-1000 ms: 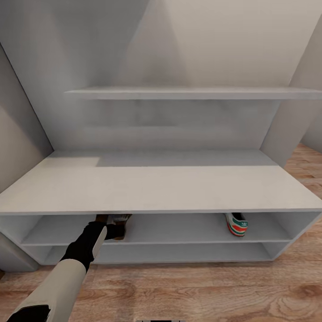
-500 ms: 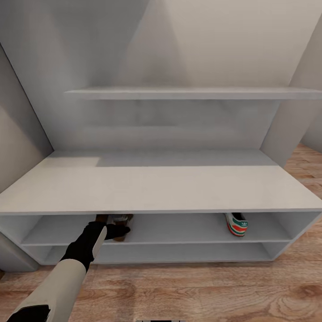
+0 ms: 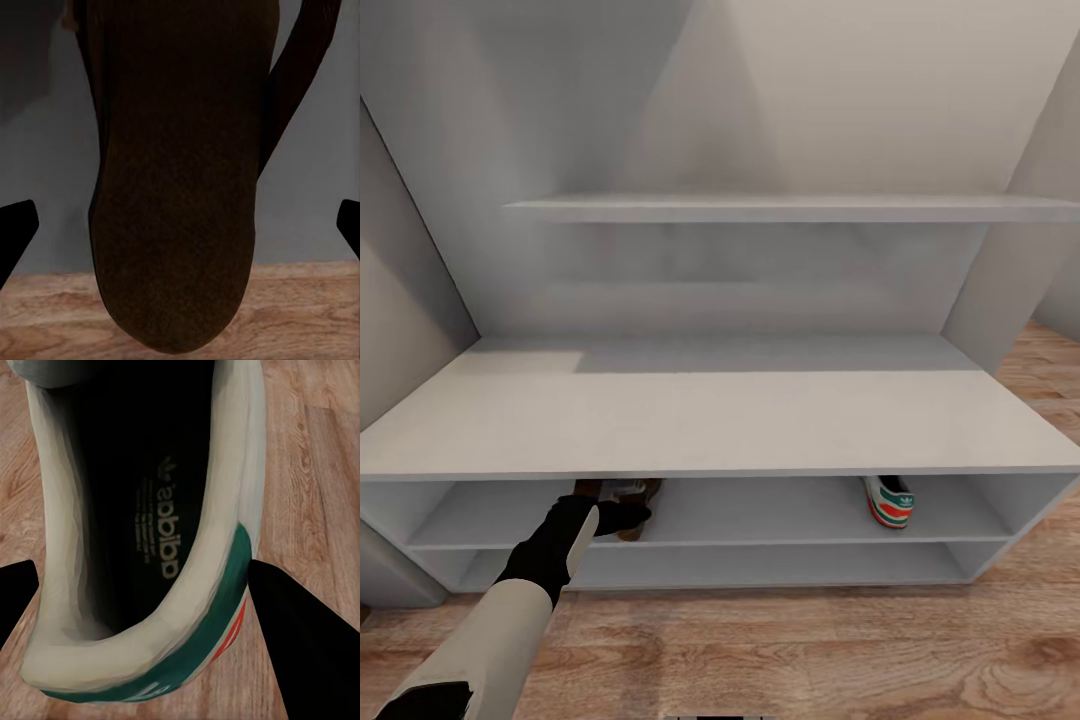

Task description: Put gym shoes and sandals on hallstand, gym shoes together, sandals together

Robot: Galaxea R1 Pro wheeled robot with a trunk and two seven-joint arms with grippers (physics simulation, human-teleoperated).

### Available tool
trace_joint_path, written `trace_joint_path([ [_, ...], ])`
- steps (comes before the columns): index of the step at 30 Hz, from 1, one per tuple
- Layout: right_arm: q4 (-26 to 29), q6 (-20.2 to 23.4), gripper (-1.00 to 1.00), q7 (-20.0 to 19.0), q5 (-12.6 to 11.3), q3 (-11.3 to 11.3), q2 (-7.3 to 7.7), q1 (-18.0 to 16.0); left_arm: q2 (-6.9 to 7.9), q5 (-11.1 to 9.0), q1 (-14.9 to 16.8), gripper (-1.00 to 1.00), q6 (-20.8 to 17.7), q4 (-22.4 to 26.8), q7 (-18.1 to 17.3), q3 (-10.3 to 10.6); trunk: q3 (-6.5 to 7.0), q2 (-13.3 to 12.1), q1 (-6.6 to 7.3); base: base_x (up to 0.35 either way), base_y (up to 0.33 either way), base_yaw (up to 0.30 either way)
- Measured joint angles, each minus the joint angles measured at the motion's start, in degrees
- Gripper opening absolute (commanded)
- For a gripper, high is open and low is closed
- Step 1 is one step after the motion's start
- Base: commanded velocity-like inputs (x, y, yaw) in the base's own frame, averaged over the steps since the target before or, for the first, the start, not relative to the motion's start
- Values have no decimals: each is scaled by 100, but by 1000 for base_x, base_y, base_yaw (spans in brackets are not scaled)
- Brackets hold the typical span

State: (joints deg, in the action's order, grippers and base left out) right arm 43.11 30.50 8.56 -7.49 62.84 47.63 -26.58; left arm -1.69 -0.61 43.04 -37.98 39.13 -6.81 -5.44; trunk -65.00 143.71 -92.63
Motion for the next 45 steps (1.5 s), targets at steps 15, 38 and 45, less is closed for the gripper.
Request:
trace_joint_path([
  [15, 1, 1, -100, 0, 1, 0, 0, 0, 9, 3, 0, 100, 0, 0, 0, -2, 0, 0, 0, 95, 0, 0],
  [38, 2, 2, -100, -1, -2, 0, 0, 0, 9, 1, -36, 100, 325, 0, 2, -2, 0, 0, -4, -268, 0, 0],
  [45, 2, -2, -100, -1, -4, -2, 0, 0, 18, -5, -51, 100, 1316, -262, 7, 3, 0, 0, -3, -323, 0, 0],
])
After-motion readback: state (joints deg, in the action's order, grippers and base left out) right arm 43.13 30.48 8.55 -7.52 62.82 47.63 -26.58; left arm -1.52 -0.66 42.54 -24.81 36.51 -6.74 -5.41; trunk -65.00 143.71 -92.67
